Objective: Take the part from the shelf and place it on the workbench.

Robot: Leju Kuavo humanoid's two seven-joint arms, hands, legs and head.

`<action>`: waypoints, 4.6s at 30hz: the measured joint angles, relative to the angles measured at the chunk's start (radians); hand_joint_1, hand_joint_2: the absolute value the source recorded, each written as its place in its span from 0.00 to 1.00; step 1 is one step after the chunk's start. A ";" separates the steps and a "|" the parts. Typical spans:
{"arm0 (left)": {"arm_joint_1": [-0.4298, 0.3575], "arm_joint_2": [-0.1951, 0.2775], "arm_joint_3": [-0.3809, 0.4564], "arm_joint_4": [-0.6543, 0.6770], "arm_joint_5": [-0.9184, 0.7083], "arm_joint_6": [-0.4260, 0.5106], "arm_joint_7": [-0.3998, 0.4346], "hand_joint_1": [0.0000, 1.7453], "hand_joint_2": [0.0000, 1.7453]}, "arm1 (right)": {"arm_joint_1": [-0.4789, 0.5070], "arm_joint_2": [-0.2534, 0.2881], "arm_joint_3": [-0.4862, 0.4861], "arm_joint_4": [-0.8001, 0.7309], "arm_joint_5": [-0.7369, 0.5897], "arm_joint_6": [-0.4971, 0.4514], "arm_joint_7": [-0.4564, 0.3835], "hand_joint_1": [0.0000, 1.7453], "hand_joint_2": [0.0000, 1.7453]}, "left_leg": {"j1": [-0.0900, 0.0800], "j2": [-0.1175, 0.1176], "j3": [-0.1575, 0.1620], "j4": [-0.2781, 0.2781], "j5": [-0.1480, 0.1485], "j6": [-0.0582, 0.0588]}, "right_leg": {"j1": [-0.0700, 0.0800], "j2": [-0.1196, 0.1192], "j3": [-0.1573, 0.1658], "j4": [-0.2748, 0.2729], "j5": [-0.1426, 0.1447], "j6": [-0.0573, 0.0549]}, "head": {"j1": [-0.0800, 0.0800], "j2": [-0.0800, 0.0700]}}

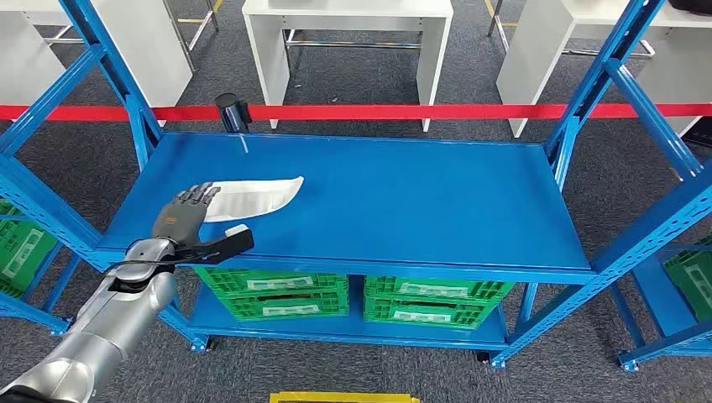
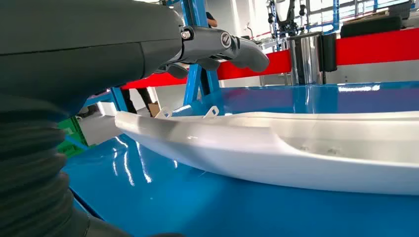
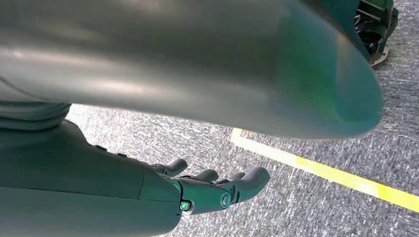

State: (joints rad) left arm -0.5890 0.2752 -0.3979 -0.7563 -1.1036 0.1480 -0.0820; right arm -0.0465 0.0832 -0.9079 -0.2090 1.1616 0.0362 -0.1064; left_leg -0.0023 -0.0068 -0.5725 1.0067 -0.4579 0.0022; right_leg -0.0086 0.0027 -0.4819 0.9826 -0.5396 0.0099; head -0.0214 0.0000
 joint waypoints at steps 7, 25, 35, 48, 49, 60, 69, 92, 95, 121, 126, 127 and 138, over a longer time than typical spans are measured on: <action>0.000 0.003 0.000 0.005 0.000 0.000 0.001 0.00 1.00 | 0.000 0.000 -0.004 0.000 0.000 0.000 0.000 0.00 0.00 | 0.000 0.000 0.000 0.000 0.000 0.000 | 0.000 0.000 0.000 0.000 0.000 0.000 | 0.000 0.000; -0.004 0.012 0.018 0.037 -0.021 0.019 -0.005 0.00 1.00 | 0.000 0.000 -0.011 0.000 0.017 0.006 -0.001 0.00 0.00 | 0.000 0.000 0.000 0.000 0.000 0.000 | 0.000 0.000 0.000 0.000 0.000 0.000 | 0.000 0.000; -0.079 -0.030 0.018 0.139 -0.025 0.024 -0.021 0.00 1.00 | -0.001 0.000 -0.013 0.000 0.028 0.010 0.000 0.00 0.00 | 0.000 0.000 0.000 0.000 0.000 0.000 | 0.000 0.000 0.000 0.000 0.000 0.000 | 0.000 0.000; -0.116 -0.062 0.016 0.194 -0.027 0.017 -0.025 0.00 1.00 | -0.002 0.000 -0.013 0.000 0.034 0.012 -0.001 0.00 0.00 | 0.000 0.000 0.000 0.000 0.000 0.000 | 0.000 0.000 0.000 0.000 0.000 0.000 | 0.000 0.000; -0.120 -0.064 0.016 0.199 -0.027 0.015 -0.025 0.00 1.00 | -0.002 0.000 -0.013 0.000 0.033 0.012 -0.001 0.00 0.00 | 0.000 0.000 0.000 0.000 0.000 0.000 | 0.000 0.000 0.000 0.000 0.000 0.000 | 0.000 0.000; -0.137 -0.070 0.015 0.232 -0.023 0.010 -0.034 1.00 1.00 | -0.002 0.000 -0.013 0.000 0.033 0.012 0.000 0.00 0.00 | 0.000 0.000 0.000 0.000 0.000 0.000 | 0.000 0.000 0.000 0.000 0.000 0.000 | 0.000 0.000; -0.137 -0.070 0.015 0.240 -0.018 0.009 -0.048 1.00 1.00 | -0.002 0.000 -0.013 0.000 0.033 0.012 -0.001 0.00 0.00 | 0.000 0.000 0.000 0.000 0.000 0.000 | 0.000 0.000 0.000 0.000 0.000 0.000 | 0.000 0.000; -0.144 -0.063 0.015 0.225 -0.005 -0.001 -0.077 1.00 1.00 | -0.005 0.000 -0.013 0.000 0.040 0.015 -0.006 0.00 0.00 | 0.000 0.000 0.001 0.000 0.000 -0.001 | 0.000 0.000 0.001 0.001 0.000 0.000 | 0.000 0.000; -0.140 -0.063 0.015 0.219 0.005 0.019 -0.090 1.00 1.00 | -0.005 -0.002 -0.013 0.000 0.040 0.015 -0.016 0.00 0.00 | 0.000 0.000 0.001 0.000 0.000 -0.001 | 0.000 0.000 0.001 0.001 0.000 0.000 | 0.000 0.000; 0.232 -0.261 -0.066 -0.974 1.291 -0.573 -0.520 1.00 1.00 | -0.013 -0.006 -0.023 0.000 0.053 0.014 -0.018 0.00 0.00 | -0.001 0.001 0.002 0.000 -0.002 0.000 | -0.001 0.000 0.000 0.000 0.000 0.000 | 0.000 0.000; 0.238 -0.264 -0.083 -1.017 1.292 -0.576 -0.519 1.00 1.00 | -0.013 -0.006 -0.023 0.000 0.053 0.015 -0.018 0.00 0.00 | -0.001 0.001 0.002 0.000 -0.002 0.000 | -0.001 0.000 0.001 0.000 0.000 0.000 | 0.000 0.000; 0.238 -0.264 -0.084 -1.021 1.292 -0.576 -0.518 1.00 1.00 | -0.013 -0.006 -0.023 0.000 0.053 0.014 -0.018 0.00 0.00 | -0.001 0.001 0.002 0.000 -0.002 0.000 | -0.001 0.000 0.001 0.000 0.000 0.000 | 0.000 0.000; 0.239 -0.265 -0.091 -1.041 1.292 -0.576 -0.518 1.00 1.00 | -0.013 -0.006 -0.023 0.000 0.053 0.014 -0.018 0.00 0.00 | -0.001 0.001 0.002 0.000 -0.002 0.000 | -0.001 0.000 0.001 0.000 0.000 0.000 | 0.000 0.000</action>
State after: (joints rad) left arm -0.3498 0.0107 -0.4888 -1.7971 0.1884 -0.4284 -0.5997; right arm -0.0593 0.0771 -0.9312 -0.2090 1.2142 0.0507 -0.1244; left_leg -0.0035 -0.0061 -0.5709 1.0067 -0.4595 0.0026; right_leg -0.0097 0.0026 -0.4813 0.9825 -0.5400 0.0102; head -0.0217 0.0000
